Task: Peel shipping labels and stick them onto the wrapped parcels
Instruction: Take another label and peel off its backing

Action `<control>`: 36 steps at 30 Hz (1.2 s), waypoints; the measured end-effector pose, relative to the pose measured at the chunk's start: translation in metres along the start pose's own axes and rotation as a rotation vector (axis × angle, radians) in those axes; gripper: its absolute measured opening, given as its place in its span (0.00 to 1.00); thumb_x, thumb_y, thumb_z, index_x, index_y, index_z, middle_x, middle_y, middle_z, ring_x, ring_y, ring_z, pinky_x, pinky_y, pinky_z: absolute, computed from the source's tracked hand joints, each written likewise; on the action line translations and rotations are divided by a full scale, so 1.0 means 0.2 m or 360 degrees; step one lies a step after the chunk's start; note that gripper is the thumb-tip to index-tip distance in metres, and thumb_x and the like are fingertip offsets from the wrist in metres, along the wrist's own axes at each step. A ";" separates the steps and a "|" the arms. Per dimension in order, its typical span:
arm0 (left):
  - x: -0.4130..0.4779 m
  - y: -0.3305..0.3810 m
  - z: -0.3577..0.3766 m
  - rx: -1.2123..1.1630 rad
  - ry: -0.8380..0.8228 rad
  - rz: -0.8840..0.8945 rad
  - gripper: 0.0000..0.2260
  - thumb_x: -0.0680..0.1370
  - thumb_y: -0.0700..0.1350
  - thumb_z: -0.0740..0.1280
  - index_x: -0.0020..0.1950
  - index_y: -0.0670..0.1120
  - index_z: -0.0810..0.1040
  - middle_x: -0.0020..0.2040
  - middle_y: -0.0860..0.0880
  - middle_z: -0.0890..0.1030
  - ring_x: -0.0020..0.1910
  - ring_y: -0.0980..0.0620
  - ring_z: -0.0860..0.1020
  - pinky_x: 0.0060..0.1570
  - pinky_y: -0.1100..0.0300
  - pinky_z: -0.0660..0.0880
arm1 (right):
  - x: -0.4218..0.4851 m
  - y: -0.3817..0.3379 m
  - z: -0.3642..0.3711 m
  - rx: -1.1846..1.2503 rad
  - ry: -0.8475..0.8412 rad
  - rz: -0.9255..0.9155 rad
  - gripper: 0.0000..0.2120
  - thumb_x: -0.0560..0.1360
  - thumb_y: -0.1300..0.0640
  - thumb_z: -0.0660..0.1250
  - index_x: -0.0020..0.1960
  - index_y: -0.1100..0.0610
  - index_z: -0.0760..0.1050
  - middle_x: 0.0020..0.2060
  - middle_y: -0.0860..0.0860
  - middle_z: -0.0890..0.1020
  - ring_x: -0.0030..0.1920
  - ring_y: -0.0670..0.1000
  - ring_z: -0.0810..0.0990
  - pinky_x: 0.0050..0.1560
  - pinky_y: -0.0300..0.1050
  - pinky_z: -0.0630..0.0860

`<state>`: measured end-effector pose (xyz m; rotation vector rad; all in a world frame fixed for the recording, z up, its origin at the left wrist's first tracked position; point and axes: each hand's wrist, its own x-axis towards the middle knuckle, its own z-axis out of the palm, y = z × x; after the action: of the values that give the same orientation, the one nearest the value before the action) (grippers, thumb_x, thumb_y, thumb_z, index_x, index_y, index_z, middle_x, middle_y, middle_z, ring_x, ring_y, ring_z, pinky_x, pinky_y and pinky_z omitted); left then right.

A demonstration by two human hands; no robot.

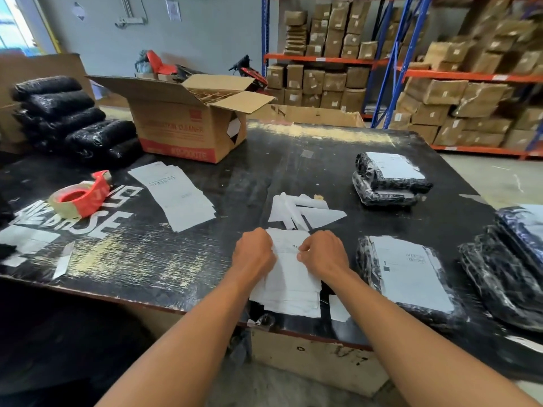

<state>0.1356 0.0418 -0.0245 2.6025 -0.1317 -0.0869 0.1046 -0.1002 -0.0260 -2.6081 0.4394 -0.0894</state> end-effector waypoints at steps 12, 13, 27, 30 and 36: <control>0.05 0.10 -0.21 -0.1037 0.0209 -0.0147 0.04 0.73 0.43 0.74 0.38 0.46 0.85 0.39 0.48 0.85 0.39 0.49 0.81 0.45 0.53 0.80 | 0.06 -0.07 -0.28 0.1084 0.0014 0.0129 0.09 0.68 0.60 0.77 0.48 0.57 0.82 0.46 0.50 0.83 0.47 0.53 0.81 0.48 0.51 0.80; 0.06 0.12 -0.22 -0.1168 0.0187 -0.0140 0.03 0.74 0.42 0.74 0.41 0.45 0.85 0.40 0.48 0.85 0.36 0.51 0.81 0.43 0.55 0.81 | 0.05 -0.06 -0.32 0.1261 0.0009 0.0168 0.11 0.69 0.59 0.78 0.49 0.55 0.78 0.47 0.50 0.82 0.46 0.53 0.82 0.48 0.51 0.81; 0.08 0.48 -0.28 -0.1681 -0.0111 0.0102 0.08 0.77 0.44 0.71 0.55 0.44 0.82 0.46 0.47 0.84 0.37 0.53 0.77 0.34 0.62 0.74 | -0.04 0.17 -0.63 0.1973 -0.0700 0.0499 0.10 0.67 0.53 0.77 0.43 0.54 0.79 0.34 0.47 0.82 0.27 0.44 0.75 0.29 0.36 0.64; 0.08 0.57 -0.29 -0.1756 -0.0149 0.0142 0.07 0.77 0.43 0.72 0.53 0.43 0.82 0.43 0.45 0.83 0.35 0.50 0.72 0.36 0.58 0.71 | -0.03 0.17 -0.69 0.1911 -0.0672 0.0419 0.05 0.73 0.58 0.74 0.46 0.54 0.78 0.33 0.48 0.83 0.26 0.44 0.77 0.27 0.36 0.63; 0.07 0.70 -0.27 -0.1696 -0.0429 0.0206 0.13 0.77 0.50 0.72 0.53 0.41 0.84 0.34 0.48 0.79 0.31 0.54 0.71 0.34 0.61 0.69 | 0.03 0.25 -0.86 0.1880 -0.0306 0.0430 0.10 0.71 0.58 0.76 0.51 0.55 0.80 0.45 0.52 0.85 0.41 0.50 0.79 0.30 0.38 0.62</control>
<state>0.1436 -0.0535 0.0928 1.5070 -0.2626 -0.3533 0.0720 -0.2225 0.1011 -1.3727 0.4646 0.0027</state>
